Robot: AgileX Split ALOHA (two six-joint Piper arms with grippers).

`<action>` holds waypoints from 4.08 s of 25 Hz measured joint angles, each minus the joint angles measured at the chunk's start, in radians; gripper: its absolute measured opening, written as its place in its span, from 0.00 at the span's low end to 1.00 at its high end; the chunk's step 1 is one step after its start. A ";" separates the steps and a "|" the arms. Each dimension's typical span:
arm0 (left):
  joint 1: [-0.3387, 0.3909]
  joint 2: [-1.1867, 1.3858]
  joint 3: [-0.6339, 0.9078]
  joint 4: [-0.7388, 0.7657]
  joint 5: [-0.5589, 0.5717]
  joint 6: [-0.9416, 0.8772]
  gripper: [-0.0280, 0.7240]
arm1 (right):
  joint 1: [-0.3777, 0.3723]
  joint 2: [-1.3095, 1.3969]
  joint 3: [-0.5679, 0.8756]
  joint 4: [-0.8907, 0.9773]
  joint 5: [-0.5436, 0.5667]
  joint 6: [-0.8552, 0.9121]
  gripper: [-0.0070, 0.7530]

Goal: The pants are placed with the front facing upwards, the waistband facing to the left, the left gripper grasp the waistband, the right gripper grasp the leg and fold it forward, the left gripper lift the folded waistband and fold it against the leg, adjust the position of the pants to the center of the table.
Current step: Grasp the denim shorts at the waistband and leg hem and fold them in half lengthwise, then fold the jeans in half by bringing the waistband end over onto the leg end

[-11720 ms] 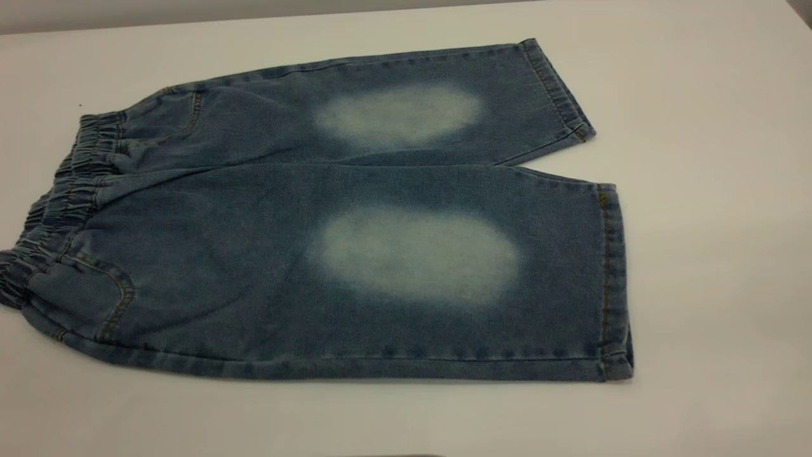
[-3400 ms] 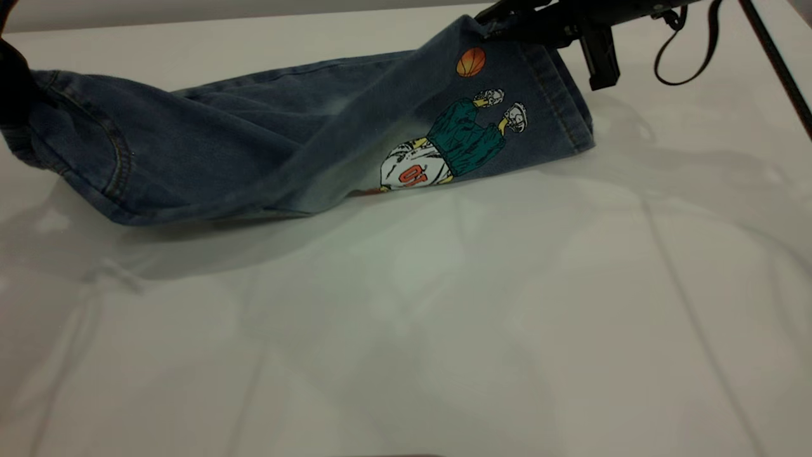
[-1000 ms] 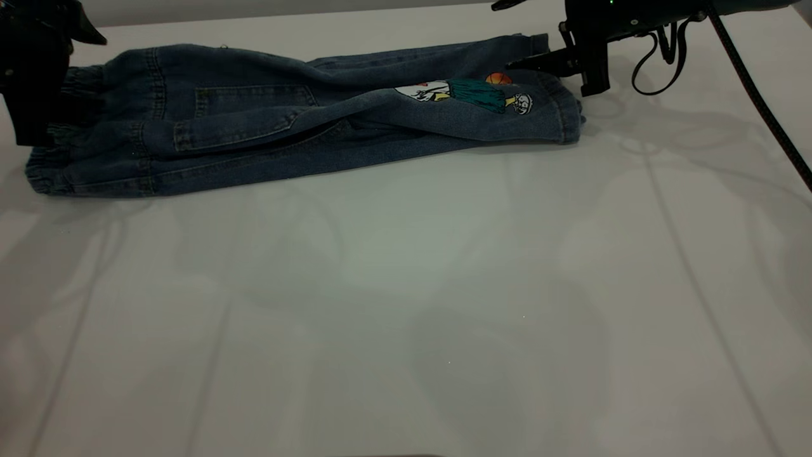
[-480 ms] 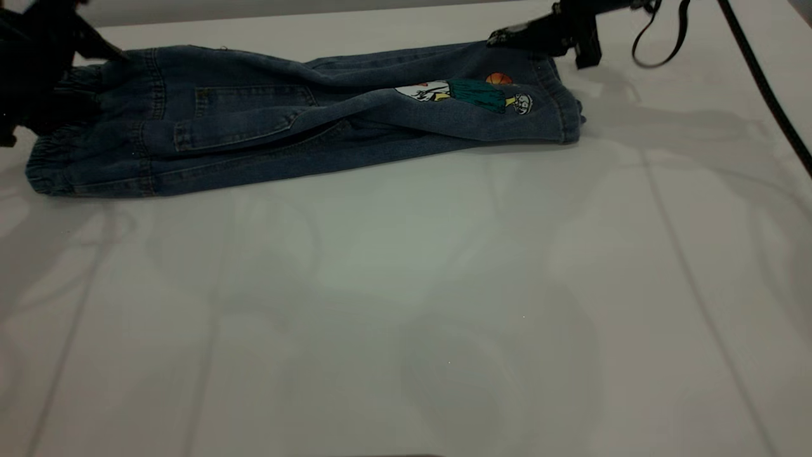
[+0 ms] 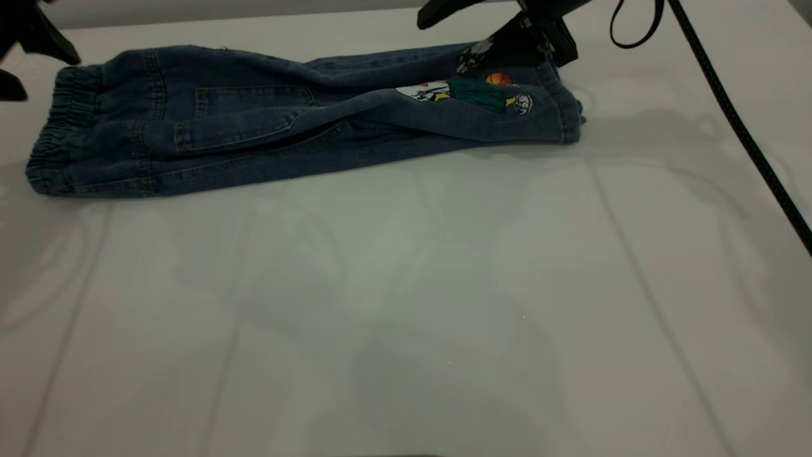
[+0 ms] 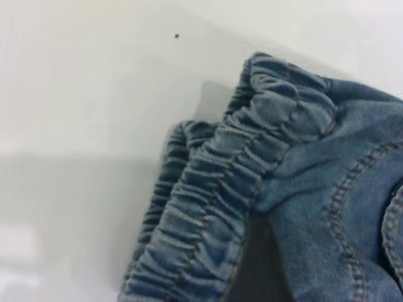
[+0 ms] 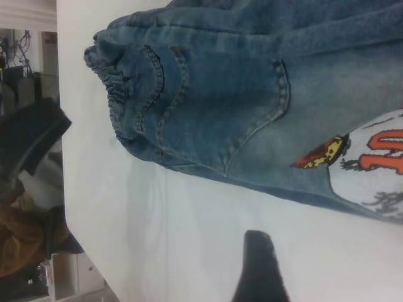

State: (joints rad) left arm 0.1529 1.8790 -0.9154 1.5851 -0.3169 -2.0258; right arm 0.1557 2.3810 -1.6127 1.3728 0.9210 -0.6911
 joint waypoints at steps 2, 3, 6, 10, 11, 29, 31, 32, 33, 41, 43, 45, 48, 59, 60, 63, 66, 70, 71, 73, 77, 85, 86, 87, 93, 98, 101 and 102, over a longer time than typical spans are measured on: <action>0.020 0.002 0.000 0.067 -0.014 -0.056 0.69 | 0.003 0.000 0.000 -0.001 -0.001 0.000 0.58; 0.036 0.005 0.000 0.081 -0.019 -0.067 0.69 | 0.004 0.000 0.000 -0.001 -0.001 0.000 0.58; 0.087 0.009 0.000 0.095 -0.022 -0.081 0.69 | 0.004 0.000 0.000 -0.001 -0.001 0.000 0.58; 0.159 0.009 0.000 0.107 -0.041 -0.085 0.69 | 0.004 0.000 0.000 -0.001 -0.001 0.000 0.58; 0.176 0.009 0.000 0.120 -0.059 -0.086 0.69 | 0.004 0.000 0.000 -0.001 -0.001 0.000 0.58; 0.209 0.167 0.021 0.186 -0.252 -0.086 0.69 | 0.004 0.000 0.000 -0.001 0.012 0.000 0.58; 0.209 0.170 0.021 0.186 -0.249 -0.086 0.69 | 0.004 0.000 0.000 -0.001 0.014 0.000 0.58; 0.209 0.172 0.021 0.186 -0.245 -0.085 0.69 | 0.004 0.000 0.000 -0.001 0.014 0.000 0.58; 0.209 0.176 0.021 0.185 -0.240 -0.085 0.69 | 0.004 0.000 0.000 -0.001 0.014 0.000 0.58; 0.209 0.229 -0.012 0.141 -0.238 -0.077 0.69 | 0.004 0.000 0.000 -0.002 0.014 0.000 0.58; 0.209 0.236 -0.025 0.116 -0.245 -0.069 0.69 | 0.004 0.000 0.000 -0.002 0.014 0.000 0.58; 0.206 0.241 -0.032 0.104 -0.248 -0.061 0.69 | 0.004 0.000 0.000 -0.002 0.014 0.000 0.58; 0.203 0.246 -0.036 0.093 -0.251 -0.057 0.69 | 0.004 0.000 0.000 -0.002 0.014 0.000 0.58; 0.202 0.287 -0.041 0.015 -0.283 -0.080 0.26 | 0.004 0.000 0.000 -0.002 0.014 0.000 0.58; 0.202 0.288 -0.041 0.006 -0.286 -0.076 0.19 | 0.004 0.000 0.000 -0.002 0.014 0.000 0.58; 0.202 0.286 -0.041 -0.004 -0.290 -0.046 0.12 | 0.004 0.000 0.000 -0.002 0.015 0.000 0.58; 0.201 0.263 -0.040 0.003 -0.286 -0.031 0.12 | 0.004 0.000 0.000 0.002 0.024 0.000 0.58; 0.198 0.184 -0.040 0.017 -0.280 -0.007 0.12 | 0.016 0.000 0.000 0.054 0.037 -0.003 0.58; 0.197 0.156 -0.040 0.020 -0.279 -0.004 0.12 | 0.024 0.000 0.000 0.069 0.037 -0.007 0.58; 0.186 0.103 -0.040 0.037 -0.273 0.000 0.12 | 0.039 0.000 0.000 0.096 0.035 -0.021 0.58; 0.138 0.019 -0.038 0.111 -0.258 0.000 0.12 | 0.084 0.000 -0.001 0.119 -0.005 -0.031 0.58; 0.024 -0.108 -0.031 0.182 -0.249 -0.001 0.12 | 0.203 0.019 -0.060 0.093 -0.121 -0.021 0.58; 0.012 -0.121 -0.031 0.183 -0.249 -0.001 0.12 | 0.216 0.035 -0.091 0.085 -0.121 -0.011 0.58; 0.002 -0.134 -0.031 0.184 -0.249 -0.001 0.12 | 0.229 0.059 -0.126 0.076 -0.121 0.005 0.58; -0.055 -0.186 -0.031 0.186 -0.273 -0.001 0.12 | 0.273 0.189 -0.328 0.014 -0.122 0.094 0.58; -0.123 -0.222 -0.031 0.186 -0.277 0.001 0.12 | 0.294 0.266 -0.392 -0.019 -0.109 0.142 0.58; -0.165 -0.243 -0.031 0.186 -0.254 0.008 0.12 | 0.297 0.275 -0.405 -0.087 -0.048 0.150 0.58; -0.177 -0.248 -0.030 0.186 -0.246 0.014 0.12 | 0.291 0.274 -0.418 -0.114 -0.021 0.153 0.58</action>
State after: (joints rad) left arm -0.0245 1.6305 -0.9458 1.7711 -0.5624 -2.0118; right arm 0.4471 2.6551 -2.0303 1.2592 0.9003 -0.5381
